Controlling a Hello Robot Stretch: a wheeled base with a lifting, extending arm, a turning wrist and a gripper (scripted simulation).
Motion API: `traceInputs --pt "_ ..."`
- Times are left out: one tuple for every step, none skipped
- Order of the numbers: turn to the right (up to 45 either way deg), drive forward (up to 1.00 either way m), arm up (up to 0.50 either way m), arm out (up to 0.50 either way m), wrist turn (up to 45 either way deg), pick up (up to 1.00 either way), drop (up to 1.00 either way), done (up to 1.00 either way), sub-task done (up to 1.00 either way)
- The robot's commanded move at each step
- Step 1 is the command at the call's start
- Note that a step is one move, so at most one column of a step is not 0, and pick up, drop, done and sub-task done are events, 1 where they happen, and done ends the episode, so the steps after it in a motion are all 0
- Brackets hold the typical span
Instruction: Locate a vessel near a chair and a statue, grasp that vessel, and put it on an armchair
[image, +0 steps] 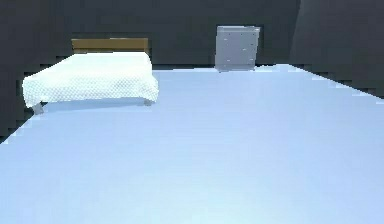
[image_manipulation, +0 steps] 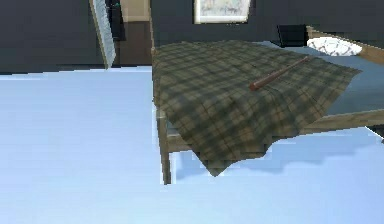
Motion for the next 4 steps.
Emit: traceInputs --pt "-45.0 0.0 0.0 0.0 0.0 0.0 0.0 0.0 0.0" --pt "-3.0 0.0 0.0 0.0 0.0 0.0 0.0 0.0 0.0" --pt "0.0 0.8 0.0 0.0 0.0 0.0 0.0 0.0 0.0" --pt "-45.0 0.0 0.0 0.0 0.0 0.0 0.0 0.0 0.0"
